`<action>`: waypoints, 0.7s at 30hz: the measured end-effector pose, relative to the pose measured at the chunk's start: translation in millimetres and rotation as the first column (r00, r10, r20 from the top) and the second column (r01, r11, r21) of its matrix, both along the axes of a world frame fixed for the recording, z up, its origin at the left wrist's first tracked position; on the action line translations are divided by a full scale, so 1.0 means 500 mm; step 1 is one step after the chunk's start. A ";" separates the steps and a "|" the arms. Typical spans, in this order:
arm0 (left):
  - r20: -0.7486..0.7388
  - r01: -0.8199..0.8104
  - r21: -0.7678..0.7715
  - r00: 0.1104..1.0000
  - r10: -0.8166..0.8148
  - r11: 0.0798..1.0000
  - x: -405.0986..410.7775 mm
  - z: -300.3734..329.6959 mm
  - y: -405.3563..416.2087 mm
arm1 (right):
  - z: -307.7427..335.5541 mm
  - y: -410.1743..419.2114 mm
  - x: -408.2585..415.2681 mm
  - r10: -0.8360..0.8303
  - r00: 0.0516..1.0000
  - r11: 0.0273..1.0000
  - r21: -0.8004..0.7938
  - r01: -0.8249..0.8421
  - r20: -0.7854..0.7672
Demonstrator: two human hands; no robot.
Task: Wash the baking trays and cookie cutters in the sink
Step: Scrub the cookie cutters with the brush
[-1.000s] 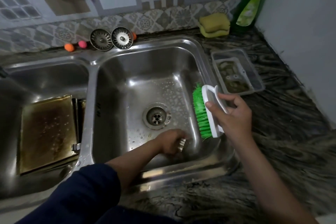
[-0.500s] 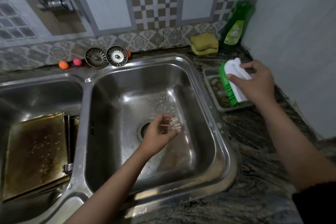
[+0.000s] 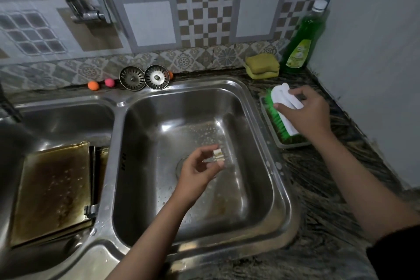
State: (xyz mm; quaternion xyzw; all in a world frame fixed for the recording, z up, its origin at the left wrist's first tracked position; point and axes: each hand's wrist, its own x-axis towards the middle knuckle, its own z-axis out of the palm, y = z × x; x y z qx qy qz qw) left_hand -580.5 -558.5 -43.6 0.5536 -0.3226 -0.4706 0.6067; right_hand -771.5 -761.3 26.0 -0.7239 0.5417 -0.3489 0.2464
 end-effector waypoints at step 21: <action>-0.481 -0.043 0.249 0.861 0.163 0.967 0.029 -0.020 0.065 | -0.138 0.261 0.157 -0.071 0.902 0.850 0.499 -0.169 0.427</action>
